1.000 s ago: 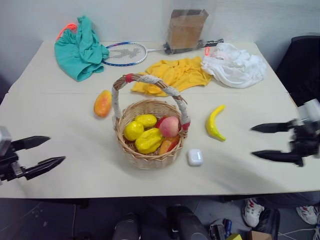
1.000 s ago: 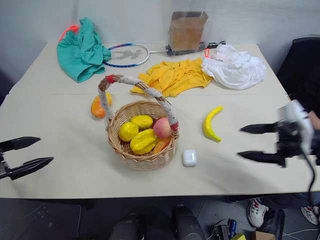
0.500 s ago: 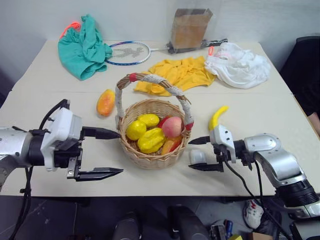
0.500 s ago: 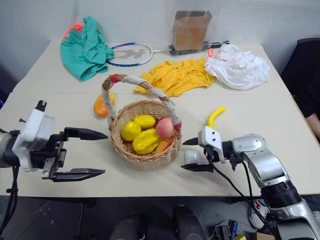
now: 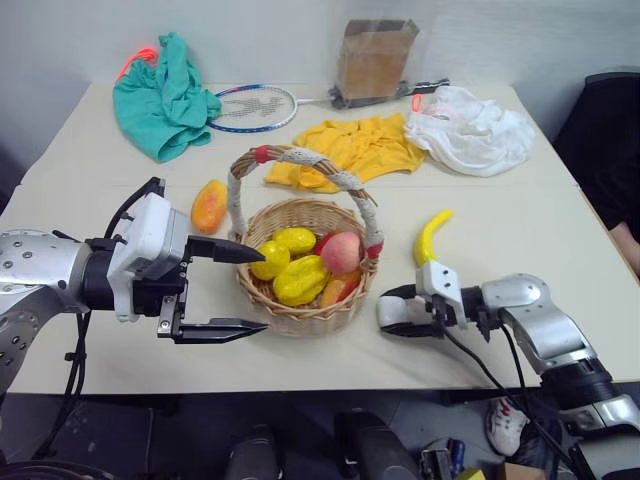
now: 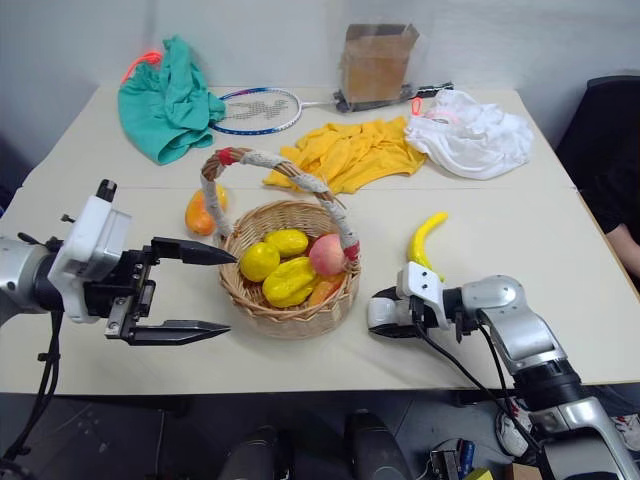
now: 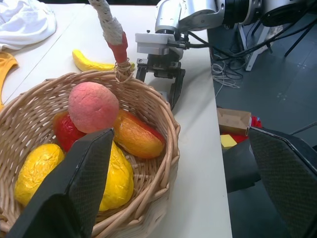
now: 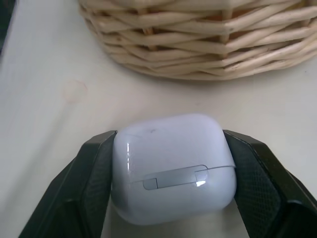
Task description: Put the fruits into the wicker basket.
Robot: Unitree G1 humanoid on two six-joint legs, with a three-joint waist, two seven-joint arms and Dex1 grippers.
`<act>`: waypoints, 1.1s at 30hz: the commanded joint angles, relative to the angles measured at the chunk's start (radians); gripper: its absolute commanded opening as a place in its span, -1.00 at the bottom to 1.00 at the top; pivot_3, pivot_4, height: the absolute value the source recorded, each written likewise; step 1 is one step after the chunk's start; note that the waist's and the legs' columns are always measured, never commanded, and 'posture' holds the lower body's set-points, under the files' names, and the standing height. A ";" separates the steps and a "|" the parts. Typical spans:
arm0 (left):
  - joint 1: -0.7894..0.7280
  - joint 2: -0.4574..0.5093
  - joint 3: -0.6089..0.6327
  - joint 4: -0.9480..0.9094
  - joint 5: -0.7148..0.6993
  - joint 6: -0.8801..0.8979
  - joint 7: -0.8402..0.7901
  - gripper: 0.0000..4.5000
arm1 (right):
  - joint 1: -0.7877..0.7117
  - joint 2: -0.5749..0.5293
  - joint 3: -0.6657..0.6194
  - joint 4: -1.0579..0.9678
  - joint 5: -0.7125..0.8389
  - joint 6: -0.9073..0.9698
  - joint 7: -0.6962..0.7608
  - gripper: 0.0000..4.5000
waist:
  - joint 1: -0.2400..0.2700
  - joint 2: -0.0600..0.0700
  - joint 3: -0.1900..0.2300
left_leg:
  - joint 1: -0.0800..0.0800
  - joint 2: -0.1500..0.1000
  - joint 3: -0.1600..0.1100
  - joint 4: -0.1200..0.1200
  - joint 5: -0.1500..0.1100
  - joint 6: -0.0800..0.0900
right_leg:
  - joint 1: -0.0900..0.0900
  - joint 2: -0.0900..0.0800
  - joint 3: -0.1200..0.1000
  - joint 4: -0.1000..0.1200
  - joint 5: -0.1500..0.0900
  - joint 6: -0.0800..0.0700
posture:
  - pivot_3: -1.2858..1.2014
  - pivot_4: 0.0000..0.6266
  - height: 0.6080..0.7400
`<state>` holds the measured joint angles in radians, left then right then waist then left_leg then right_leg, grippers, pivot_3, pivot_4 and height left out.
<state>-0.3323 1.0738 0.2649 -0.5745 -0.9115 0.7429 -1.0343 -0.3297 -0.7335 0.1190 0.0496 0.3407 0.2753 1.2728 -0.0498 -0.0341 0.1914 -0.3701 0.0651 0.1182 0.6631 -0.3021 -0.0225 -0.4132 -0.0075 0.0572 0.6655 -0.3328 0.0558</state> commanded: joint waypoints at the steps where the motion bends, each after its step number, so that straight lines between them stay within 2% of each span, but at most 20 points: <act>1: -0.046 -0.011 0.010 -0.003 -0.043 0.010 0.017 1.00 | 0.055 -0.102 -0.220 -0.101 0.166 0.148 0.001 0.28 | 0.007 0.001 0.000 | 0.000 0.000 0.000 0.000 0.000 0.001 | 0.000 -0.001 0.000 0.000 0.000 0.000 | 0.03 -0.52 1.00; 4: -0.078 -0.024 0.012 -0.008 -0.091 0.034 0.031 1.00 | 0.130 -0.196 -0.396 -0.084 0.224 0.243 -0.025 0.28 | 0.013 0.001 0.000 | 0.000 -0.001 0.001 0.001 -0.002 0.003 | 0.002 -0.001 0.001 -0.002 0.001 0.002 | 0.03 -0.52 1.00; 7: -0.087 -0.027 -0.004 -0.018 -0.092 0.032 0.028 1.00 | 0.158 -0.241 -0.489 0.003 0.201 0.258 -0.082 0.28 | 0.012 0.000 0.000 | 0.002 -0.001 0.001 0.001 -0.002 0.003 | 0.004 -0.001 0.001 -0.003 0.001 0.002 | 0.03 -0.52 1.00; 10: -0.098 -0.039 -0.027 -0.015 -0.077 0.023 0.025 1.00 | 0.144 -0.227 -0.491 0.110 0.146 0.229 -0.157 0.28 | 0.003 0.000 0.000 | 0.003 -0.001 0.001 0.001 -0.002 0.003 | 0.004 0.000 0.001 -0.002 0.001 0.002 | 0.03 -0.52 1.00; 14: -0.130 -0.059 -0.058 0.009 -0.059 0.012 0.025 1.00 | 0.062 -0.160 -0.419 0.290 0.028 0.168 -0.307 0.28 | -0.011 0.000 0.000 | 0.002 -0.001 0.002 0.001 -0.001 0.002 | 0.003 0.000 0.003 -0.002 0.001 0.002 | 0.03 -0.52 1.00; 15: -0.137 -0.062 -0.065 0.015 -0.054 0.011 0.024 1.00 | 0.050 -0.151 -0.409 0.313 0.015 0.160 -0.318 0.61 | -0.012 0.001 0.000 | 0.002 -0.001 0.002 0.001 -0.001 0.001 | 0.002 0.001 0.003 -0.001 0.001 0.002 | 0.03 -0.52 1.00; 17: -0.154 -0.078 -0.070 0.034 -0.043 0.004 0.039 1.00 | 0.039 -0.141 -0.407 0.319 0.020 0.174 -0.323 0.90 | -0.010 0.004 0.001 | 0.002 -0.001 0.002 0.001 0.000 0.001 | 0.002 0.001 0.003 -0.001 0.001 0.002 | 0.03 -0.52 1.00; 18: -0.165 -0.092 -0.068 0.046 -0.034 -0.001 0.058 1.00 | 0.039 -0.143 -0.415 0.306 0.028 0.179 -0.320 0.98 | -0.010 0.005 0.000 | 0.002 -0.001 0.002 0.001 0.000 0.001 | 0.002 0.001 0.003 -0.001 0.001 0.002 | 0.03 -0.52 1.00; 21: -0.184 -0.127 -0.038 0.074 -0.034 0.003 0.122 1.00 | 0.045 -0.163 -0.446 0.259 0.052 0.205 -0.312 0.98 | -0.009 0.005 0.000 | 0.002 0.000 0.002 0.001 0.000 0.000 | 0.002 0.001 0.003 -0.001 0.001 0.003 | 0.03 -0.52 1.00; 25: -0.120 -0.152 0.184 0.138 -0.113 0.075 0.293 1.00 | 0.043 -0.235 -0.543 -0.018 0.225 0.363 -0.241 0.98 | -0.014 0.008 0.002 | 0.001 0.000 0.003 0.001 0.000 0.000 | 0.000 0.001 0.004 0.000 0.001 0.003 | 0.03 -0.52 1.00; 27: -0.082 -0.156 0.276 0.178 -0.101 0.087 0.368 1.00 | 0.046 -0.254 -0.573 -0.158 0.324 0.433 -0.207 0.98 | -0.018 0.008 0.002 | 0.002 0.000 0.002 0.000 0.000 0.000 | -0.001 0.002 0.005 0.002 0.001 0.003 | 0.03 -0.52 1.00; 30: -0.037 -0.110 0.308 0.304 0.054 0.096 0.486 1.00 | -0.022 -0.296 -0.602 -0.325 0.513 0.553 -0.180 0.98 | -0.021 0.008 0.002 | 0.003 0.001 -0.002 0.000 0.001 -0.003 | 0.001 0.003 0.002 0.003 0.000 0.002 | 0.03 -0.52 1.00; 33: -0.106 -0.083 0.234 0.490 0.163 0.141 0.592 1.00 | -0.156 -0.339 -0.585 -0.386 0.641 0.634 -0.200 0.98 | -0.018 0.006 0.002 | 0.002 0.000 -0.004 0.000 -0.001 0.002 | 0.001 0.002 0.002 0.003 0.001 0.002 | 0.03 -0.52 1.00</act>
<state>-0.4005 0.9699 0.5205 -0.1533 -0.8082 0.8701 -0.4967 -0.4389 -1.0344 -0.4431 -0.2932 0.9060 0.8715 1.0781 -0.0678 -0.0281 0.1933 -0.3678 0.0642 0.1148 0.6629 -0.3045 -0.0185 -0.4122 -0.0063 0.0590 0.6683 -0.3321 0.0578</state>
